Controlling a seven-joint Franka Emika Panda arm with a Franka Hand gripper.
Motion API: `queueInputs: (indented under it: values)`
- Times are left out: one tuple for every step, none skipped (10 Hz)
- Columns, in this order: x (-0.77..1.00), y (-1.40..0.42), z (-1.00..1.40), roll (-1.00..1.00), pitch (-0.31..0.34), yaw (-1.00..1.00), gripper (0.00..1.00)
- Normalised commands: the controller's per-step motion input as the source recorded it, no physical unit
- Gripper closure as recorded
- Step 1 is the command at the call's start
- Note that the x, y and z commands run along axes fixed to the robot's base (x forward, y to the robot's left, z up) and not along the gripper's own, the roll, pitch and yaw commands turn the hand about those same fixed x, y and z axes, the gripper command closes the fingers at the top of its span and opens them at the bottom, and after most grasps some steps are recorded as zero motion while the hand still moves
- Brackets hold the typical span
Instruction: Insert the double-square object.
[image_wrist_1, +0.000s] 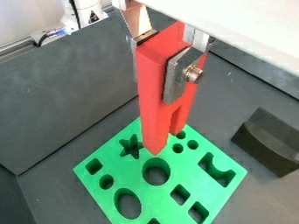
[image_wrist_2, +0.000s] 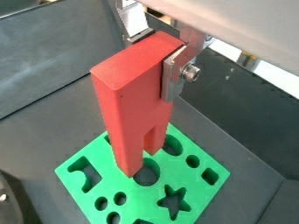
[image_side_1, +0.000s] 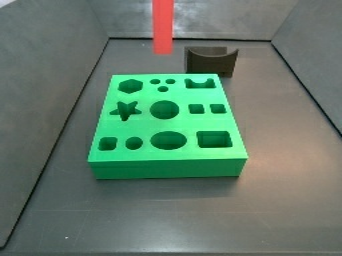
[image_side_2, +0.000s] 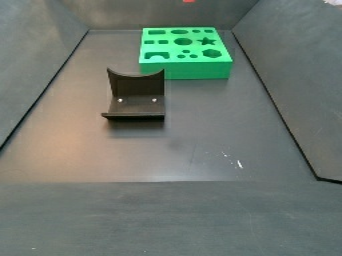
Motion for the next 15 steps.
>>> queueInputs:
  values:
    - [0.53,-0.01,-0.54,0.0,-0.007,-0.63,1.0]
    - [0.58,-0.02,-0.57,0.0,0.0,-0.61,1.0]
    - [0.58,-0.02,-0.57,0.0,0.0,-0.61,1.0]
    - [0.59,-0.02,-0.57,0.0,0.0,-0.61,1.0]
    - [0.57,-0.02,-0.57,0.0,0.0,-0.63,1.0]
    - [0.37,0.0,-0.56,0.0,0.0,-0.8,1.0]
    - [0.08,0.0,-0.43,-0.03,-0.009,-1.0,1.0]
    - [0.0,0.0,-0.41,-0.03,-0.019,-1.0,1.0]
    - [0.0,0.0,-0.38,-0.02,-0.034,-1.0,1.0]
    - [0.0,0.0,-0.35,-0.03,-0.04,-1.0,1.0]
    - [0.0,0.0,-0.36,-0.03,-0.037,-1.0,1.0]
    - [0.0,0.0,-0.37,-0.02,-0.027,-1.0,1.0]
    - [0.0,0.0,-0.35,-0.03,-0.029,-1.0,1.0]
    - [0.0,0.0,-0.31,-0.05,-0.036,-1.0,1.0]
    - [0.03,0.0,-0.23,-0.08,-0.04,-1.0,1.0]
